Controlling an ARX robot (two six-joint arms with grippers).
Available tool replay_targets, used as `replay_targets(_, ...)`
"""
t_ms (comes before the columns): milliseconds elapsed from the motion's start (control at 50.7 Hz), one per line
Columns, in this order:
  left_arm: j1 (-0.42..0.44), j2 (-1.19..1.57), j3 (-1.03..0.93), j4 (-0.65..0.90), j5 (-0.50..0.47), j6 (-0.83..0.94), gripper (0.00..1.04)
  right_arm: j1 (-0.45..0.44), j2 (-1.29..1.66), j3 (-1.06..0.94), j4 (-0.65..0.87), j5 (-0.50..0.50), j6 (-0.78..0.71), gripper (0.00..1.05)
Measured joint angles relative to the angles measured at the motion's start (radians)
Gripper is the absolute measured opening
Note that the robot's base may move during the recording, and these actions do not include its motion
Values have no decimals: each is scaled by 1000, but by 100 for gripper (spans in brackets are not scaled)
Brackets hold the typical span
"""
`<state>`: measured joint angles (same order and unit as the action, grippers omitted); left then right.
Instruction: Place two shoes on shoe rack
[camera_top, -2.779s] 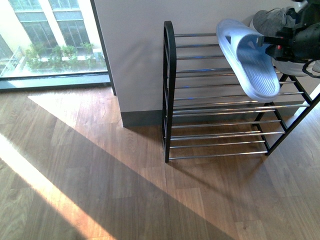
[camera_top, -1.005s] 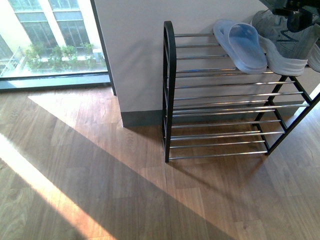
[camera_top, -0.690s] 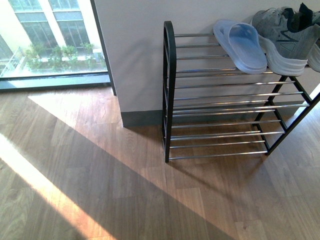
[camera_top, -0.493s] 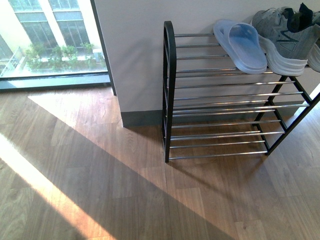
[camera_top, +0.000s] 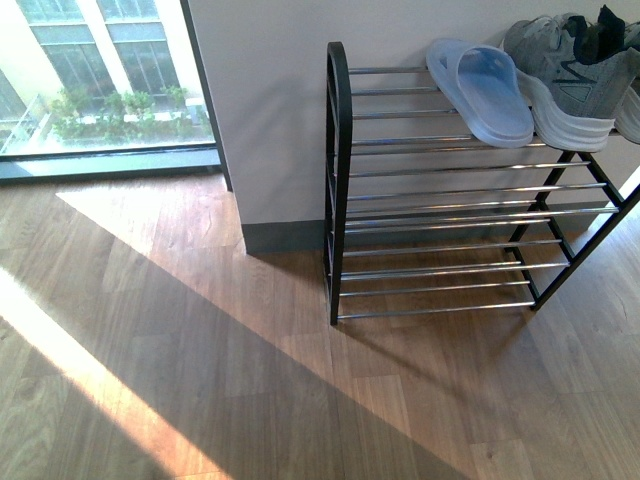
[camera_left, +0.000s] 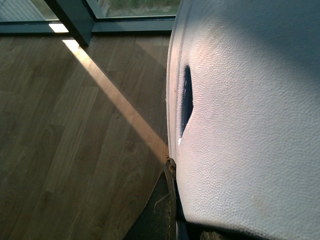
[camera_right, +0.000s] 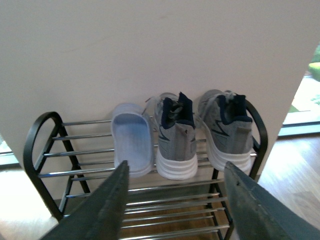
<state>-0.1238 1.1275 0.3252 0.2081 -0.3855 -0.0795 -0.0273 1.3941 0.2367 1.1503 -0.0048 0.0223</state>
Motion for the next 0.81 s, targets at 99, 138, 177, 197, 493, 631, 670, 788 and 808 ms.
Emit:
replay_targets(99, 0, 0, 0, 0, 3, 0, 2, 22, -56, -41, -24, -2, -11, 34)
replay_targets(138, 0, 0, 0, 0, 3, 0, 2, 24, -79, -55, -34, -2, -13, 29)
replay_targets(177, 0, 0, 0, 0, 3, 0, 2, 24, -104, -69, -45, -1, -13, 24)
replay_targets(197, 0, 0, 0, 0, 2, 0, 2, 24, -120, -77, -53, 0, -14, 20)
replay_targets(493, 0, 0, 0, 0, 3, 0, 2, 24, -312, -155, -169, 3, -19, 1)
replay_targets(631, 0, 0, 0, 0, 2, 0, 2, 25, -403, -179, -234, 2, -19, 1)
replay_targets(670, 0, 0, 0, 0, 2, 0, 2, 25, -427, -184, -253, 2, -19, 1)
replay_targets(788, 0, 0, 0, 0, 2, 0, 2, 25, -516, -204, -323, 5, -19, 1)
replay_targets(808, 0, 0, 0, 0, 3, 0, 2, 25, -532, -206, -336, 4, -19, 1)
